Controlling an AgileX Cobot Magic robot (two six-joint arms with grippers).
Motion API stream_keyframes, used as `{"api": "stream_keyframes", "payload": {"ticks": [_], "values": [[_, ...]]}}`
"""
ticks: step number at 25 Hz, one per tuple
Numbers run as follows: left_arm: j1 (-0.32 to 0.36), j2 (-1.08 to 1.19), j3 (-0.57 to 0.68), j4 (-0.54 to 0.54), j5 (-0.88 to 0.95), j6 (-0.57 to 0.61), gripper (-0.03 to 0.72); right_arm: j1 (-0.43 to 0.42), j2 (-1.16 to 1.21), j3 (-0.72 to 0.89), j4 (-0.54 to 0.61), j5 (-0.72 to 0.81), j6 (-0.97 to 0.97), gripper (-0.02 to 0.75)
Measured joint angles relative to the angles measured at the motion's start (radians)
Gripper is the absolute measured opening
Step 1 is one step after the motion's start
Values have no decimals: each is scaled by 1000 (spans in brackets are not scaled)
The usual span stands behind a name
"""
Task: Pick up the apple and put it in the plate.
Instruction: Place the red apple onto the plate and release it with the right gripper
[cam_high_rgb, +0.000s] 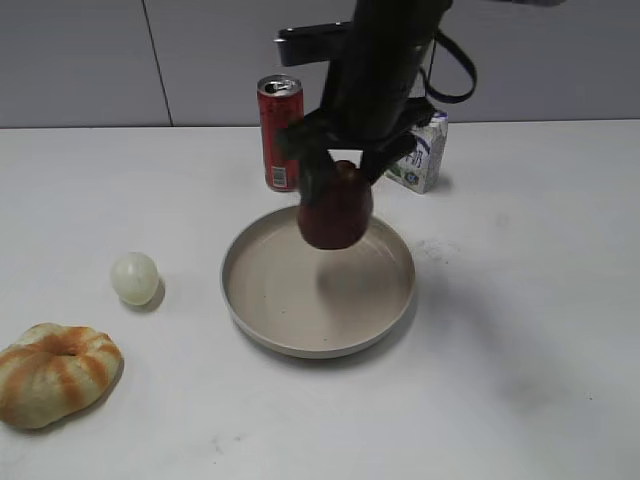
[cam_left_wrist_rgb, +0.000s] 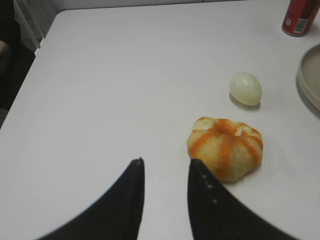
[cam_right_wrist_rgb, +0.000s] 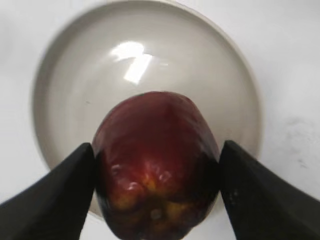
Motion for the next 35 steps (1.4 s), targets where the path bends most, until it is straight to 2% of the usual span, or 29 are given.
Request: {"api": "stream_keyframes", "payload": {"ticks": [4, 15, 18, 23, 26, 30, 35], "values": [[0, 0, 0, 0, 0, 0, 235, 32, 37, -1, 1, -53, 0, 546], [0, 0, 0, 0, 0, 0, 235, 33, 152, -1, 0, -23, 0, 546], [0, 0, 0, 0, 0, 0, 235, 33, 152, -1, 5, -18, 0, 636], [0, 0, 0, 0, 0, 0, 235, 30, 152, -29, 6, 61, -1, 644], [0, 0, 0, 0, 0, 0, 235, 14, 152, -100, 6, 134, -10, 641], [0, 0, 0, 0, 0, 0, 235, -32, 149, -211, -26, 157, -41, 633], [0, 0, 0, 0, 0, 0, 235, -154, 106, -244, -73, 159, -52, 620]]}}
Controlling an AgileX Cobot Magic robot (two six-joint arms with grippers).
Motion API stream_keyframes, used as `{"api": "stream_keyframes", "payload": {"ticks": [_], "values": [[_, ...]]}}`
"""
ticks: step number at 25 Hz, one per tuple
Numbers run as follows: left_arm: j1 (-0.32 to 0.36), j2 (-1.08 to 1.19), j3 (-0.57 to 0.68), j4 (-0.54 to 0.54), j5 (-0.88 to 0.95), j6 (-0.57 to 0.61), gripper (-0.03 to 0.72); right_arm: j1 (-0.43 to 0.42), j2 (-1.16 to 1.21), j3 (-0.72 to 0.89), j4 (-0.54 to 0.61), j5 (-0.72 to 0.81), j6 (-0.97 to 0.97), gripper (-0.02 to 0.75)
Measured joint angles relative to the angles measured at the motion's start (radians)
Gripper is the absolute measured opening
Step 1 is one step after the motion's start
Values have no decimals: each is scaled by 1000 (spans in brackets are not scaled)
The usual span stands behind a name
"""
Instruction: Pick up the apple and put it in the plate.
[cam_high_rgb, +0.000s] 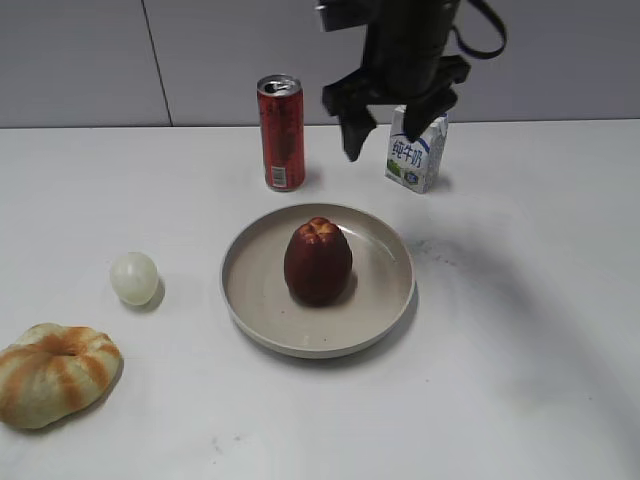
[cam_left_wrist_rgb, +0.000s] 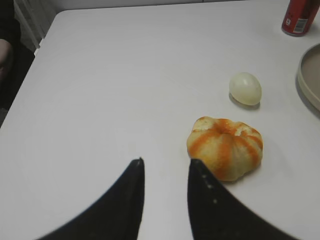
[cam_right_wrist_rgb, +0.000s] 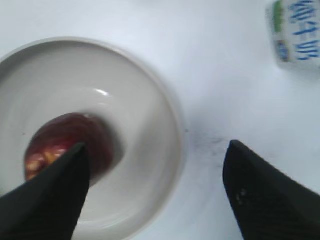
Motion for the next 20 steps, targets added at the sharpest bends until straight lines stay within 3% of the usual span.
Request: {"api": "stream_keyframes", "payload": {"ticks": [10, 20], "values": [[0, 0, 0, 0, 0, 0, 235, -327, -183, 226, -20, 0, 0, 582], [0, 0, 0, 0, 0, 0, 235, -358, -553, 748, 23, 2, -26, 581]]}}
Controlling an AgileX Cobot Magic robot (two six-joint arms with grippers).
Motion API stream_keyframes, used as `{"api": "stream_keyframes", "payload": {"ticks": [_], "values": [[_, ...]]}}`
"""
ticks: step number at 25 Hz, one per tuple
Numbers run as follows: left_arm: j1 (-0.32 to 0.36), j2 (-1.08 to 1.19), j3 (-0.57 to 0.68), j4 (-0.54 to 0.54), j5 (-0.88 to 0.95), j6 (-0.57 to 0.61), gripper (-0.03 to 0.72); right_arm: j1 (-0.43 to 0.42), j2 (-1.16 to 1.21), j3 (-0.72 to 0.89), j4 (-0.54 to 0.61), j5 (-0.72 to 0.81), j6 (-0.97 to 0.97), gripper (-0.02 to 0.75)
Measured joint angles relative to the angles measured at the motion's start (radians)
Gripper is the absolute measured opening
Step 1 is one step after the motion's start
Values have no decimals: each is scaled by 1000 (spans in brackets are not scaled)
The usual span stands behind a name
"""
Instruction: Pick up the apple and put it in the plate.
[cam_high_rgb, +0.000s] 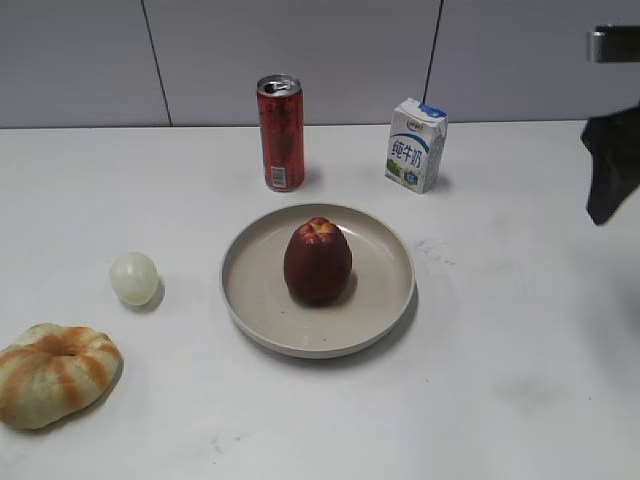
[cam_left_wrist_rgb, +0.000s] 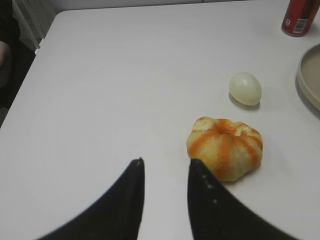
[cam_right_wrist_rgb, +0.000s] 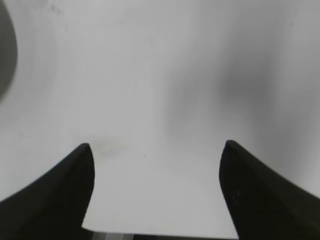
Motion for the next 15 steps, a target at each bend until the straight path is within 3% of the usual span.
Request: {"api": "stream_keyframes", "payload": {"ticks": [9, 15], "values": [[0, 0, 0, 0, 0, 0, 235, 0, -508, 507, 0, -101, -3, 581], [0, 0, 0, 0, 0, 0, 235, 0, -892, 713, 0, -151, -3, 581]]}}
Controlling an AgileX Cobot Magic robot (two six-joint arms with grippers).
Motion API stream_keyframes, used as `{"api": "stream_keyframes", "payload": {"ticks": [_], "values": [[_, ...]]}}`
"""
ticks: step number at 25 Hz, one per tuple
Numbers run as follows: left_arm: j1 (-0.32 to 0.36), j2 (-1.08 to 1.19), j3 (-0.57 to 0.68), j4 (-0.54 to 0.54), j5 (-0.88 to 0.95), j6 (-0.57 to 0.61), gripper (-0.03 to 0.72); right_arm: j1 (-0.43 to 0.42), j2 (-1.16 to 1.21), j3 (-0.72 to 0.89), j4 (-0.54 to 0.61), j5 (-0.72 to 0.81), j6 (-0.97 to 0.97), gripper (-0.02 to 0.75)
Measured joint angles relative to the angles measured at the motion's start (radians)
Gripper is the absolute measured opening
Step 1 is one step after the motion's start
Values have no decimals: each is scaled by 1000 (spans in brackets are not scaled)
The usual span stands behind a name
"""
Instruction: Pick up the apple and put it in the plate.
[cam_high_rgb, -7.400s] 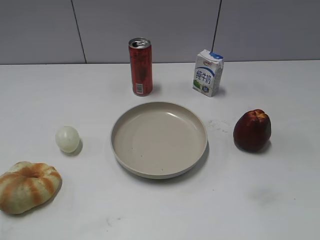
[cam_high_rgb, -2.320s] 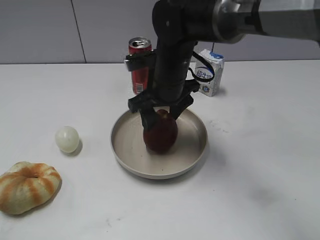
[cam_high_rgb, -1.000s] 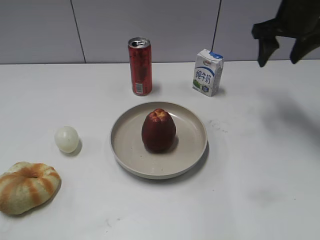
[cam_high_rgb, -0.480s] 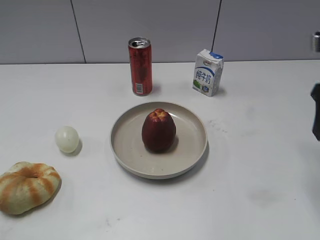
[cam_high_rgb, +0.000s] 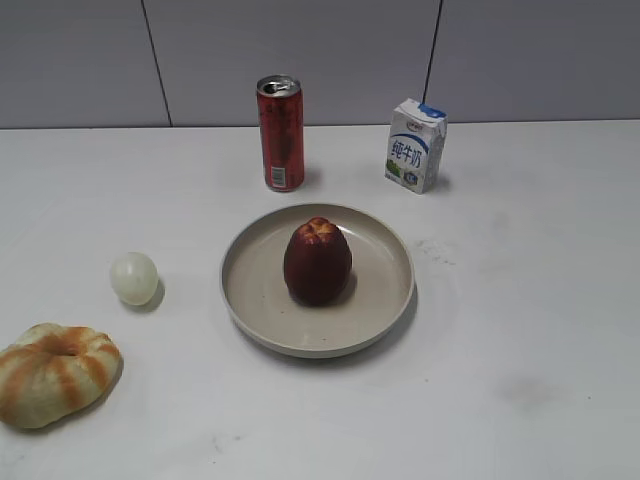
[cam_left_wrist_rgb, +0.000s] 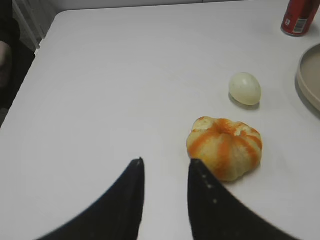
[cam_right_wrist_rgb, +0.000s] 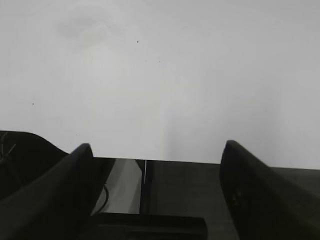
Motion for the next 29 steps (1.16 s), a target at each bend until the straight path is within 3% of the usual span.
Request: {"api": "stream_keyframes", "payload": {"ticks": [7, 14, 29], "values": [[0, 0, 0, 0, 0, 0, 235, 0, -412, 60, 0, -6, -1, 580], [0, 0, 0, 0, 0, 0, 235, 0, -670, 62, 0, -6, -1, 580], [0, 0, 0, 0, 0, 0, 235, 0, -751, 62, 0, -5, -1, 580]]}}
